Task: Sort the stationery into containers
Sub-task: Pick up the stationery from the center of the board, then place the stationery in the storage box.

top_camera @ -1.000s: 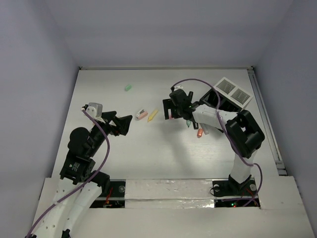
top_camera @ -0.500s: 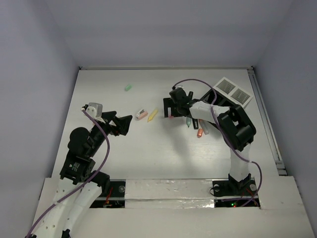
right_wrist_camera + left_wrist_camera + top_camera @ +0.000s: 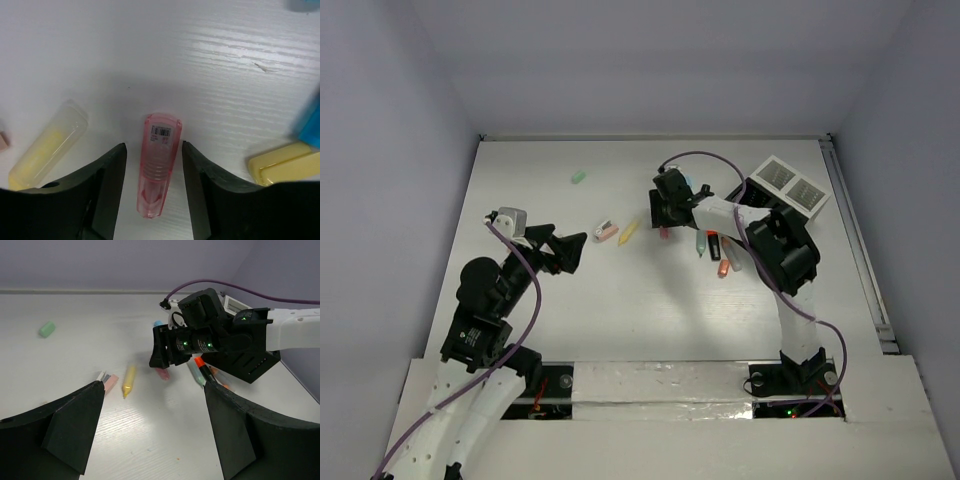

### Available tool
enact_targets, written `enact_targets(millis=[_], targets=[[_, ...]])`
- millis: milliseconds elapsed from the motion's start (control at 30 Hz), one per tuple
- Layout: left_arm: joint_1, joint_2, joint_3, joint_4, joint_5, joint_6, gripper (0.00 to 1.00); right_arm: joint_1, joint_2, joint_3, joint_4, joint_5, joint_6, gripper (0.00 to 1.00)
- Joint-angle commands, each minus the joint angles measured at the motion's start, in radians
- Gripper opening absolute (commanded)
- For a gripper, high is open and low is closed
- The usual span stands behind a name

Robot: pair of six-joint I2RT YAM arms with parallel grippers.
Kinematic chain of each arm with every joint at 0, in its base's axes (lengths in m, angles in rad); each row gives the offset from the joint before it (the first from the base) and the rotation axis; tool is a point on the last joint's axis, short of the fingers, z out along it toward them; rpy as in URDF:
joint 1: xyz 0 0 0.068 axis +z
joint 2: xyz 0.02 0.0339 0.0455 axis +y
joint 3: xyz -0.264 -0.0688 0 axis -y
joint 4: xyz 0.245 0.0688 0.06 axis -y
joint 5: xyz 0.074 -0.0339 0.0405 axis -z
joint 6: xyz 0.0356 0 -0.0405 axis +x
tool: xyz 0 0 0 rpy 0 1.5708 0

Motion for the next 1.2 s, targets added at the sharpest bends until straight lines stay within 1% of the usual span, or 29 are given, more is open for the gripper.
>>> enact_targets(millis=[0, 67, 100, 133, 167, 200, 267, 300, 333, 400, 467, 500, 533, 567, 600, 633, 733, 867, 900, 1000, 1100, 1167], targets=[[0.015, -0.019, 0.000, 0.039, 0.000, 0.014, 0.79, 0.003, 0.036, 0.037, -0.068, 0.025, -0.040, 0.53], [0.016, -0.022, 0.000, 0.040, -0.002, 0.013, 0.79, 0.003, 0.039, 0.040, -0.084, 0.048, -0.057, 0.52], [0.016, -0.022, 0.000, 0.039, 0.000, 0.014, 0.79, 0.003, 0.042, 0.045, -0.088, 0.056, -0.064, 0.48], [0.016, -0.020, 0.000, 0.039, -0.002, 0.014, 0.79, 0.013, 0.048, 0.051, -0.105, 0.060, -0.072, 0.47], [0.016, -0.019, 0.000, 0.039, -0.002, 0.014, 0.79, 0.013, 0.054, 0.060, -0.118, 0.072, -0.087, 0.45], [0.016, -0.017, 0.000, 0.037, 0.000, 0.014, 0.79, 0.013, 0.062, 0.069, -0.128, 0.080, -0.092, 0.34], [0.016, -0.012, 0.002, 0.034, 0.003, 0.013, 0.79, 0.023, 0.071, 0.094, -0.153, 0.094, -0.101, 0.26], [0.016, -0.012, 0.003, 0.033, 0.006, 0.013, 0.79, 0.023, 0.068, 0.096, -0.151, 0.094, -0.100, 0.20], [0.016, -0.012, 0.002, 0.034, 0.006, 0.014, 0.79, 0.023, 0.059, 0.086, -0.132, 0.094, -0.098, 0.17], [0.016, -0.012, 0.000, 0.036, 0.001, 0.016, 0.79, 0.023, 0.009, 0.074, -0.104, 0.108, -0.092, 0.15], [0.016, -0.012, -0.001, 0.037, -0.002, 0.015, 0.79, 0.023, -0.053, 0.028, -0.024, 0.128, -0.094, 0.14], [0.016, -0.011, -0.001, 0.037, -0.010, 0.016, 0.79, 0.023, -0.126, 0.008, 0.008, 0.141, -0.097, 0.14], [0.016, -0.009, -0.001, 0.037, -0.013, 0.016, 0.79, 0.023, -0.166, -0.010, 0.073, 0.145, -0.103, 0.14], [0.016, -0.005, -0.001, 0.036, -0.013, 0.015, 0.79, 0.023, -0.205, -0.048, 0.104, 0.151, -0.106, 0.14], [0.016, -0.005, -0.001, 0.036, -0.008, 0.016, 0.79, 0.023, -0.282, -0.064, 0.129, 0.175, -0.111, 0.14], [0.016, -0.002, -0.001, 0.036, -0.007, 0.015, 0.79, 0.004, -0.318, -0.078, 0.169, 0.187, -0.115, 0.14], [0.016, -0.002, -0.001, 0.034, -0.007, 0.016, 0.80, -0.039, -0.445, -0.130, 0.212, 0.227, -0.117, 0.14], [0.016, -0.003, -0.001, 0.034, 0.000, 0.014, 0.81, -0.149, -0.553, -0.199, 0.226, 0.215, -0.097, 0.14], [0.016, -0.003, -0.001, 0.037, 0.006, 0.014, 0.81, -0.195, -0.568, -0.210, 0.226, 0.206, -0.092, 0.14], [0.016, 0.001, -0.001, 0.039, 0.016, 0.015, 0.82, -0.264, -0.608, -0.260, 0.226, 0.200, -0.088, 0.14], [0.016, 0.006, -0.001, 0.039, 0.023, 0.016, 0.83, -0.287, -0.616, -0.292, 0.264, 0.214, -0.101, 0.14], [0.016, 0.012, 0.000, 0.039, 0.024, 0.018, 0.83, -0.296, -0.608, -0.297, 0.260, 0.229, -0.111, 0.14]])
